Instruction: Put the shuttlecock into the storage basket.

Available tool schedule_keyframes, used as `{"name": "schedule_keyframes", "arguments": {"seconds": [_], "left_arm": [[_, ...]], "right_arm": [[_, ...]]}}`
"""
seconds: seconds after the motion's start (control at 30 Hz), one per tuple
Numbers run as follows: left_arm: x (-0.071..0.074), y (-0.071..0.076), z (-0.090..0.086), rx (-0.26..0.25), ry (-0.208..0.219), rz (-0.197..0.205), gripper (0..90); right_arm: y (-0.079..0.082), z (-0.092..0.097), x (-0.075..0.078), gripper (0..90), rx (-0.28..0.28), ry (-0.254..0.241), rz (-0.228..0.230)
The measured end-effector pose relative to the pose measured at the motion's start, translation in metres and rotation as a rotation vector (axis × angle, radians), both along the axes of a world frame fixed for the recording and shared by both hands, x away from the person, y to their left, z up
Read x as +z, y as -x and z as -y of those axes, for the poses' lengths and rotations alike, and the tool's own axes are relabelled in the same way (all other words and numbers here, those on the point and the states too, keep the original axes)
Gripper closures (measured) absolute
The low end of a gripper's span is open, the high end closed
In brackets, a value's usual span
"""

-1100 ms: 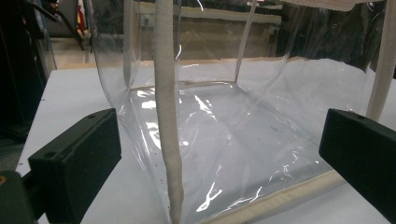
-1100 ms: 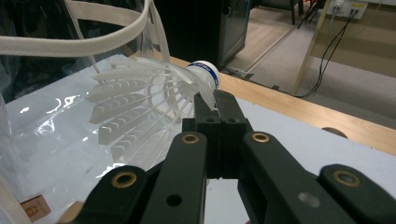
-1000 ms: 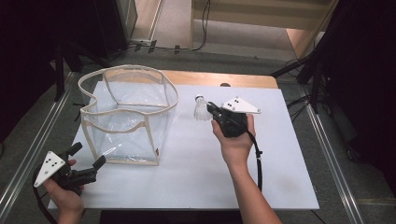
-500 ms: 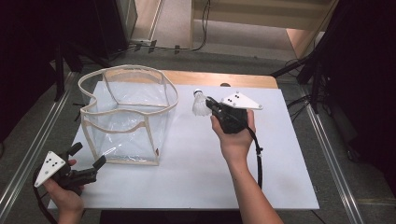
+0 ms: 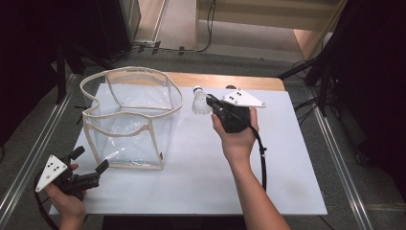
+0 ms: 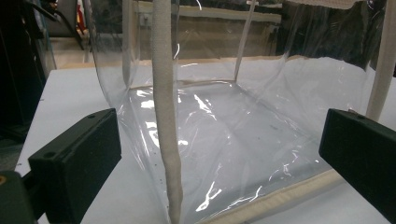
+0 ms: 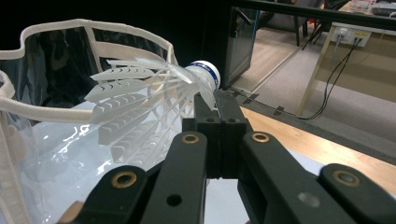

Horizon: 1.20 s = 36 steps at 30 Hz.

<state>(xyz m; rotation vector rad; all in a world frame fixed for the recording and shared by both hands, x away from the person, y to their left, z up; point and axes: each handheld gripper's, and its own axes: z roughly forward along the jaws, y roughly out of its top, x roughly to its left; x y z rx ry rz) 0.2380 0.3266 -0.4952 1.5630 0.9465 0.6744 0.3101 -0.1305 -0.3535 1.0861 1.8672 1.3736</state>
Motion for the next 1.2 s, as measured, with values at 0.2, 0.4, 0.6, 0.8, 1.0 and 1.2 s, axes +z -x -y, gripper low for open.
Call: {"name": "schedule_keyframes", "arguments": {"seconds": [0.2, 0.4, 0.6, 0.8, 1.0, 1.2], "left_arm": [[0.0, 0.0, 0.0, -0.001, 0.0, 0.0, 0.0], [0.0, 0.0, 0.0, 0.001, 0.004, -0.001, 0.0], [0.0, 0.0, 0.0, -0.001, 0.007, 0.0, 0.0], [0.0, 0.0, 0.0, -0.001, 0.008, 0.0, 0.0], [0.0, 0.0, 0.0, -0.001, 0.009, -0.001, 0.0], [0.0, 0.0, -0.001, -0.002, 0.007, -0.001, 0.0]], "right_arm": [[-0.002, -0.004, 0.004, 87.3, 0.006, -0.004, 0.009], [-0.004, -0.01, 0.008, 87.3, 0.013, -0.006, 0.016], [-0.006, -0.016, 0.012, 87.3, 0.023, -0.006, 0.025], [-0.009, -0.026, 0.013, 87.3, 0.037, -0.009, 0.021], [-0.013, -0.036, 0.014, 87.3, 0.051, -0.009, 0.022], [-0.017, -0.046, 0.013, 87.3, 0.061, -0.002, 0.02]]}}
